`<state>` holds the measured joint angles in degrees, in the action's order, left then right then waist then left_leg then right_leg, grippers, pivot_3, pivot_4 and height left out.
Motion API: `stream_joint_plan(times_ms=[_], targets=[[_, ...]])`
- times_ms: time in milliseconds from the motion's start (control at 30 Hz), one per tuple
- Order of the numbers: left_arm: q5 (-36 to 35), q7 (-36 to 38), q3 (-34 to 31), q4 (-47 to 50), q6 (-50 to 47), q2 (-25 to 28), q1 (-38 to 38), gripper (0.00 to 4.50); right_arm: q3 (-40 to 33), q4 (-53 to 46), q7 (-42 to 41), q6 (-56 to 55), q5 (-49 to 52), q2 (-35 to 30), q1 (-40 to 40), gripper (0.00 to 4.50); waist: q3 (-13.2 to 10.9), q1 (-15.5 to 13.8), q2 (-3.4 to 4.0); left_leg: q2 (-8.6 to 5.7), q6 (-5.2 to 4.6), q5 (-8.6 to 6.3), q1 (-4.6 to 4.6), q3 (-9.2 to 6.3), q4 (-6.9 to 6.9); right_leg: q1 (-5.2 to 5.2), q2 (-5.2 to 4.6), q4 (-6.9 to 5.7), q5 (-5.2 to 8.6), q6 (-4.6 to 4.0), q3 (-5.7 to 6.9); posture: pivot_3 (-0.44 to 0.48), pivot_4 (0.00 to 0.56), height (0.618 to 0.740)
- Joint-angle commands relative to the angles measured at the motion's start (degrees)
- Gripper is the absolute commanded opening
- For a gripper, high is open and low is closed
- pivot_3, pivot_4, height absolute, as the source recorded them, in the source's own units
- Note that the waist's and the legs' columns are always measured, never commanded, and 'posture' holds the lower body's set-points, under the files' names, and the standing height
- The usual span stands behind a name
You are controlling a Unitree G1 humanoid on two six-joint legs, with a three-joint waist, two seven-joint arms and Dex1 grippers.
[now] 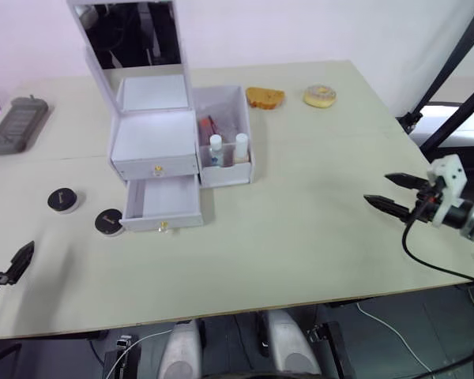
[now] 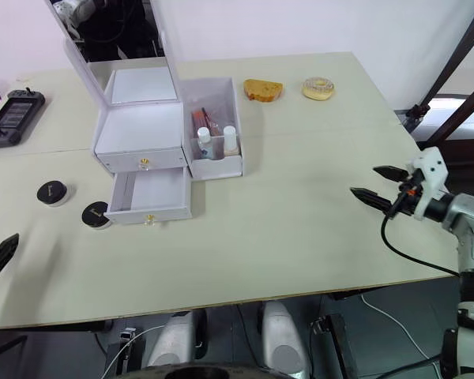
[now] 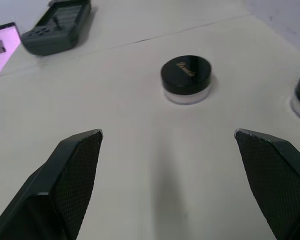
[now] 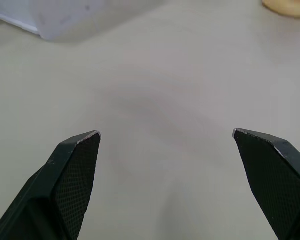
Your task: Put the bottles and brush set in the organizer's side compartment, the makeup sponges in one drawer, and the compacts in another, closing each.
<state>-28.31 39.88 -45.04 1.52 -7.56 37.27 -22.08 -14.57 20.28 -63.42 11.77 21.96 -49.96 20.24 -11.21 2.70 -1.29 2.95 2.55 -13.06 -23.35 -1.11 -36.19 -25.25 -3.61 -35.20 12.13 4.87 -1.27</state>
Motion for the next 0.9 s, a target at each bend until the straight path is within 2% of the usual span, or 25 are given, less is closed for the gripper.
stream_joint_plan(times_ms=[33, 67, 100, 200, 367, 600, 767, 900], targets=[[-2.0, 0.69, 1.48, 6.95, -2.94, 0.83, -0.31, 4.47, 1.82, -8.08, 0.92, 2.5, 0.89, 0.98, 2.59, 4.5, -0.03, 0.07, 0.09, -0.07, -0.01, 0.0, -0.03, -0.21, 0.09, 0.18, -0.15, 0.0, 0.0, 0.0, 0.22, 0.0, 0.15, 0.74], [-2.11, 0.62, 2.37, 9.03, -4.02, 0.97, -0.41, 4.47, 2.73, -10.22, 0.72, 4.66, 1.7, 1.23, 3.36, 4.5, -0.04, 0.43, 0.15, -0.27, -0.02, 0.02, -0.04, -0.66, 0.12, 0.55, -0.38, -0.02, 0.01, -0.01, 0.66, 0.0, 0.15, 0.74], [-2.2, 0.65, 2.96, 10.34, -4.96, 1.09, -0.44, 4.47, 3.5, -11.9, 0.6, 6.36, 2.15, 1.44, 4.05, 4.5, -0.04, 0.86, 0.31, -0.64, -0.03, 0.03, -0.05, -1.48, 0.15, 1.1, -0.91, -0.07, 0.29, 0.05, 1.63, 0.0, 0.15, 0.74], [-2.47, -0.26, 3.99, 13.9, -8.03, 1.66, 0.45, 4.47, 6.55, -16.55, 0.47, 11.73, 3.03, 1.67, 7.46, 4.5, -0.25, 0.93, 0.68, -2.4, -0.03, 0.15, -0.11, -4.22, 0.08, 1.62, -2.08, -0.63, 1.29, 0.54, 3.41, 0.0, 0.15, 0.74], [-3.35, -3.59, 6.43, 21.58, -16.44, 3.51, 2.1, 4.47, 12.45, -25.75, -2.89, 18.29, 4.96, 1.37, 13.63, 4.5, -0.3, -1.61, 0.76, -1.95, 0.06, 0.2, -0.13, -3.71, 0.17, 1.24, -1.76, -0.98, 1.39, 0.03, 3.15, 0.0, 0.15, 0.74], [-3.88, -11.06, 10.03, 30.86, -30.36, 4.17, 3.46, 4.47, 18.1, -32.37, -7.14, 25.45, 10.06, 3.85, 24.84, 4.5, -0.32, -1.87, 0.71, -1.88, 0.08, 0.18, -0.15, -3.34, 0.14, 1.16, -1.73, -0.87, 1.39, 0.06, 2.86, 0.0, 0.15, 0.74], [-5.51, -16.05, 10.29, 34.48, -37.59, 2.23, 5.18, 4.47, 20.29, -33.81, -9.25, 25.9, 9.85, 3.64, 27.18, 4.5, -0.32, -2.05, 0.7, -1.88, 0.08, 0.18, -0.15, -3.35, 0.14, 1.15, -1.72, -0.9, 1.39, 0.05, 2.86, 0.0, 0.15, 0.74], [-5.02, -17.54, 12.72, 34.42, -39.74, 1.26, 6.39, 4.47, 20.13, -33.76, -8.72, 25.9, 9.54, 3.94, 27.83, 4.5, -0.32, -2.01, 0.7, -1.88, 0.08, 0.18, -0.15, -3.31, 0.12, 1.15, -1.72, -0.91, 1.38, 0.06, 2.84, 0.0, 0.15, 0.74]])
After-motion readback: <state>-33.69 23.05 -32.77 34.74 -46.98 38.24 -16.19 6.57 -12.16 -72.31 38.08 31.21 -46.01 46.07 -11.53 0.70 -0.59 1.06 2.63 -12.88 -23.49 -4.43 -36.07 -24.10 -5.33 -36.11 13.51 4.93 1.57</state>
